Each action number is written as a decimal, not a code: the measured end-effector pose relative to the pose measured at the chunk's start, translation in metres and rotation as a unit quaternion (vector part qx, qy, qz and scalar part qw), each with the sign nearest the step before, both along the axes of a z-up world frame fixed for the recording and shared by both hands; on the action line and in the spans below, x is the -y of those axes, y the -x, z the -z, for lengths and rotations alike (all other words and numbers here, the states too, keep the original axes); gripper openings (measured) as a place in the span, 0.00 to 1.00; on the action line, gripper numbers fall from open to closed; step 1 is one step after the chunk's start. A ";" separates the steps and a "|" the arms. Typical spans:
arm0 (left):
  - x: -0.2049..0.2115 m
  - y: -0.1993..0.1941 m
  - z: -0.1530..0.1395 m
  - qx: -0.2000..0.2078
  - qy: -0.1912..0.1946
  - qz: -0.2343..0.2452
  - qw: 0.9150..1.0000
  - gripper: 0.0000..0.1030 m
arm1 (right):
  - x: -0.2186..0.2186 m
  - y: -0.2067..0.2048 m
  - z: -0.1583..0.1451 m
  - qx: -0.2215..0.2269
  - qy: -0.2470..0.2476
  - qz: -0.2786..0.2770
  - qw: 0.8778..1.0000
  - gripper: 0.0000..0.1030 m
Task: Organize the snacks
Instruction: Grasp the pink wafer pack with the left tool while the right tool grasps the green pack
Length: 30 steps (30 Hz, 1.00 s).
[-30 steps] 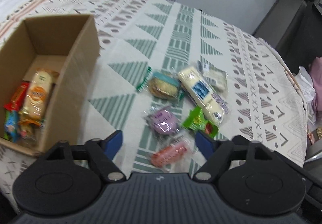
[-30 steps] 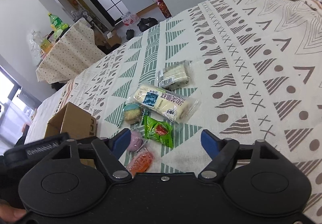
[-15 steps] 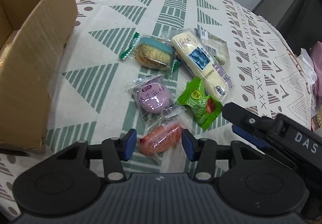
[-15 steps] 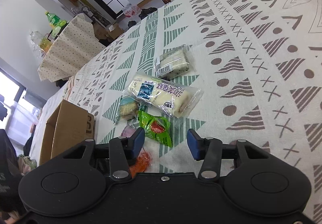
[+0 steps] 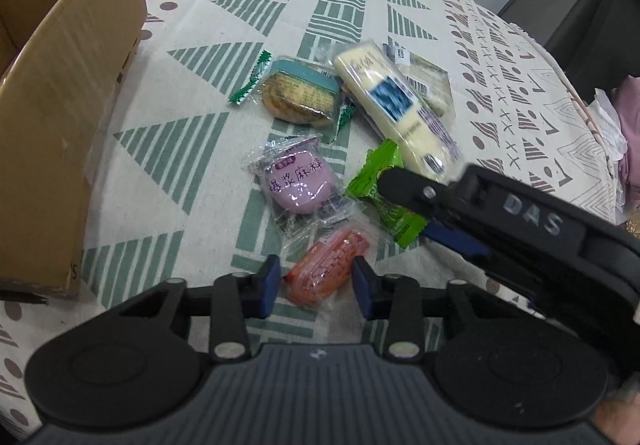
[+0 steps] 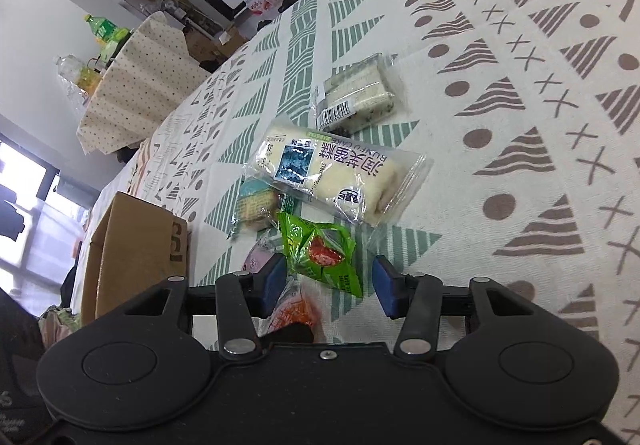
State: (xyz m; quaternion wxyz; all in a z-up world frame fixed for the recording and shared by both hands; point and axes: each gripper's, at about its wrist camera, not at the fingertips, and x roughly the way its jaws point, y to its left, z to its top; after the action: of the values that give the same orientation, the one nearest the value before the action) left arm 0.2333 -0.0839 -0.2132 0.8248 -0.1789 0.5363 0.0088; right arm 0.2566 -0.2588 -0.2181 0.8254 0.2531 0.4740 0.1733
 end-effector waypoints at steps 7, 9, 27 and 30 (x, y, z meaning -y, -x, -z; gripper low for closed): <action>-0.005 0.004 -0.003 0.004 0.013 -0.017 1.000 0.27 | -0.010 -0.002 0.000 0.020 0.031 -0.007 0.999 0.32; -0.007 0.005 -0.005 0.005 0.018 -0.020 1.000 0.25 | -0.009 0.003 -0.003 0.022 0.039 -0.006 0.999 0.30; -0.024 0.027 -0.049 0.066 0.079 -0.024 0.994 0.20 | -0.003 0.042 -0.041 0.044 0.075 0.048 0.995 0.29; -0.032 0.030 -0.060 0.083 0.089 -0.030 0.992 0.20 | -0.007 0.049 -0.049 0.050 0.075 0.055 0.994 0.29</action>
State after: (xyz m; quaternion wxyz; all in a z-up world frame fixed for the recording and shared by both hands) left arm 0.2035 -0.0518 -0.1528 0.8466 -0.2673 0.4594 -0.0293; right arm 0.2073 -0.2516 -0.1692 0.8729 0.2068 0.4295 0.1042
